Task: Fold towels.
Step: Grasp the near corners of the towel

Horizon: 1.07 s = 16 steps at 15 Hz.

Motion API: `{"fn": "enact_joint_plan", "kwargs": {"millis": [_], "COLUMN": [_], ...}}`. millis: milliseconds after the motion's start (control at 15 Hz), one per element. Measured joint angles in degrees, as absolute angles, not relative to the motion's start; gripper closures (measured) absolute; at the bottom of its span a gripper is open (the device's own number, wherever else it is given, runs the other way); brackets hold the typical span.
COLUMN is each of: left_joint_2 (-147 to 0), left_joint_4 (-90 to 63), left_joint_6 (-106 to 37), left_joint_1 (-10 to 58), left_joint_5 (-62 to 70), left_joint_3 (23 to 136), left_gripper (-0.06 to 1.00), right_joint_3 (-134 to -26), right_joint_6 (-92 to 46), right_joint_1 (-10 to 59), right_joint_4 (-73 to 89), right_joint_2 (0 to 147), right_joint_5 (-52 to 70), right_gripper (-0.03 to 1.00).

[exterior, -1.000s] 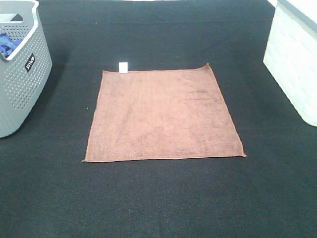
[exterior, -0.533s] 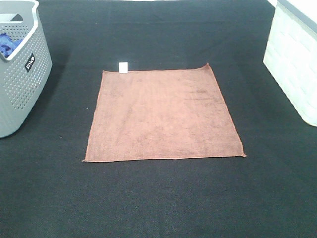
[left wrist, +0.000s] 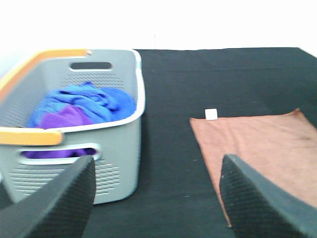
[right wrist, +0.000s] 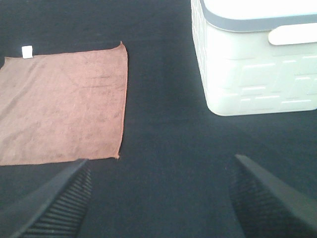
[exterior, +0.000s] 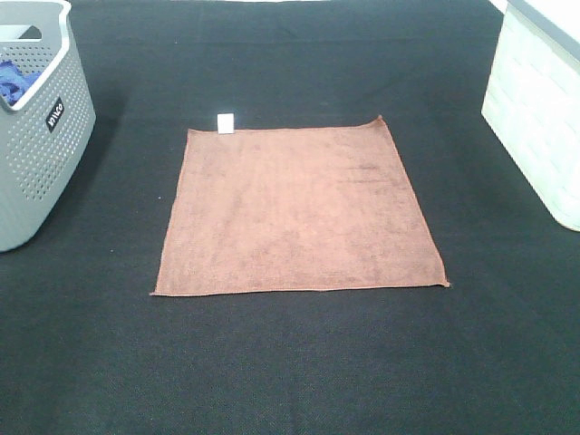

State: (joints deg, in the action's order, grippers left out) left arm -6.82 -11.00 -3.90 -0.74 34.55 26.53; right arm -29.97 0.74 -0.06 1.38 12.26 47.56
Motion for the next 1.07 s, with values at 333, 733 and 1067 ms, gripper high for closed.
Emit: {"fn": "enact_joint_plan", "kwargs": {"millis": [333,733,1067], "left_joint_2": [-34.2,-64.0,-85.3], "left_joint_4": [-35.0,-60.4,-75.5], "left_joint_6": [-5.8,-34.4,-51.1], "left_joint_1": [-0.7,-0.7,-0.7], "left_joint_5": [28.5,28.8,33.5], "left_joint_3": [26.0,26.8,33.0], "left_gripper": [0.27,0.27,0.27], "right_joint_3": [-30.0,-33.4,-41.8], "right_joint_6": [0.5,-14.3,-17.9], "right_joint_1": [-0.1,-0.1,-0.1], "right_joint_4": [12.0,26.2,32.2], "right_joint_2": [35.9,60.2,78.3], "right_joint_5": [36.6,31.5,31.4], "right_gripper": [0.24,0.24,0.24]}}
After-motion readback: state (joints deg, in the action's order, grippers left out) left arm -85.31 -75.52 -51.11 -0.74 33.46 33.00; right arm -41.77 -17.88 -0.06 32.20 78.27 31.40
